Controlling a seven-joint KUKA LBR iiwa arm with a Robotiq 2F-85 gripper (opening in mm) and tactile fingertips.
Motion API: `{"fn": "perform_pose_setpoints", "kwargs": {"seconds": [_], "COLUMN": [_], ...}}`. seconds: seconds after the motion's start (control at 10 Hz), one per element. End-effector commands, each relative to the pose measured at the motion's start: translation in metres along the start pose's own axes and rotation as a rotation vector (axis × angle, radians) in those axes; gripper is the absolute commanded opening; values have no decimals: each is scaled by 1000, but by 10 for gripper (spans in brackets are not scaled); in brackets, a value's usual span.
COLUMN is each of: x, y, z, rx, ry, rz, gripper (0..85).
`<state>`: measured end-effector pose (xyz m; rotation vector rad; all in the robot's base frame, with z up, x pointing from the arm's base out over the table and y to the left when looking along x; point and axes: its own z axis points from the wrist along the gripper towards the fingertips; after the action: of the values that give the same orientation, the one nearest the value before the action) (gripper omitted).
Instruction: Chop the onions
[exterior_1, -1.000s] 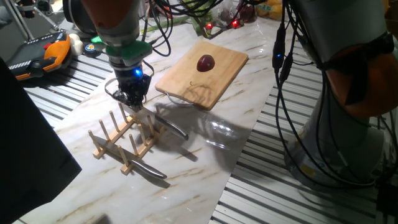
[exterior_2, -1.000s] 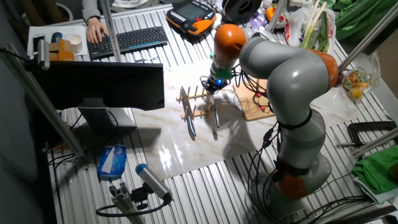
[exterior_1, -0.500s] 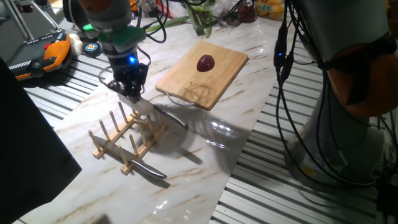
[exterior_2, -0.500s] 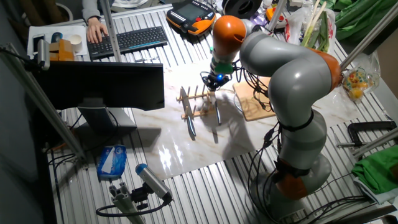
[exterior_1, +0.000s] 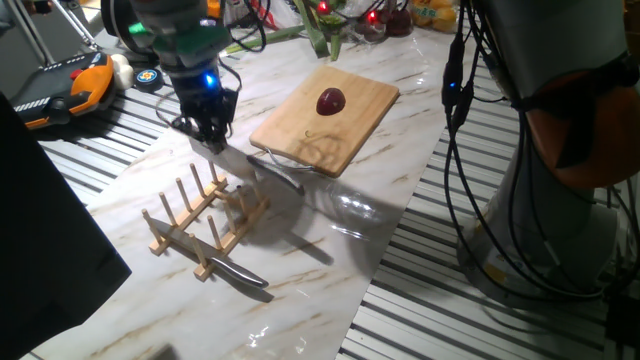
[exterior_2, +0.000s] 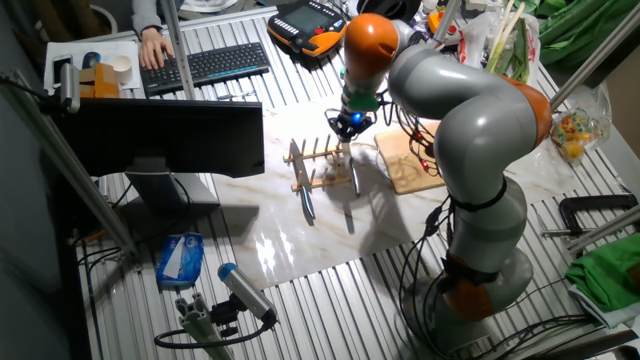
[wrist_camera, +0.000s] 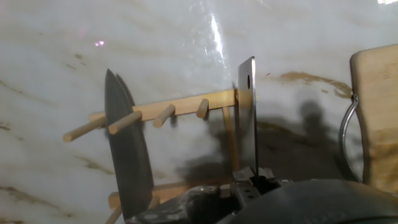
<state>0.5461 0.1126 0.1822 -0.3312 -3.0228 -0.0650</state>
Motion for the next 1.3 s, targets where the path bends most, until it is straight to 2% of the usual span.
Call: {"fn": "perform_pose_setpoints", "kwargs": {"seconds": [0.0,0.3,0.5,0.7,0.9,1.0,1.2], "x": [1,9,13,13,10,6,0], "y": [0,8,8,7,5,1,-4], "z": [-3,-13,-17,-18,-21,-26,-28], "rx": [0,-4,-10,-11,-10,-13,-16], "ry": [-1,1,12,8,4,19,26], "rz": [-1,25,26,32,32,22,12], "gripper": [7,7,7,7,7,7,7]}}
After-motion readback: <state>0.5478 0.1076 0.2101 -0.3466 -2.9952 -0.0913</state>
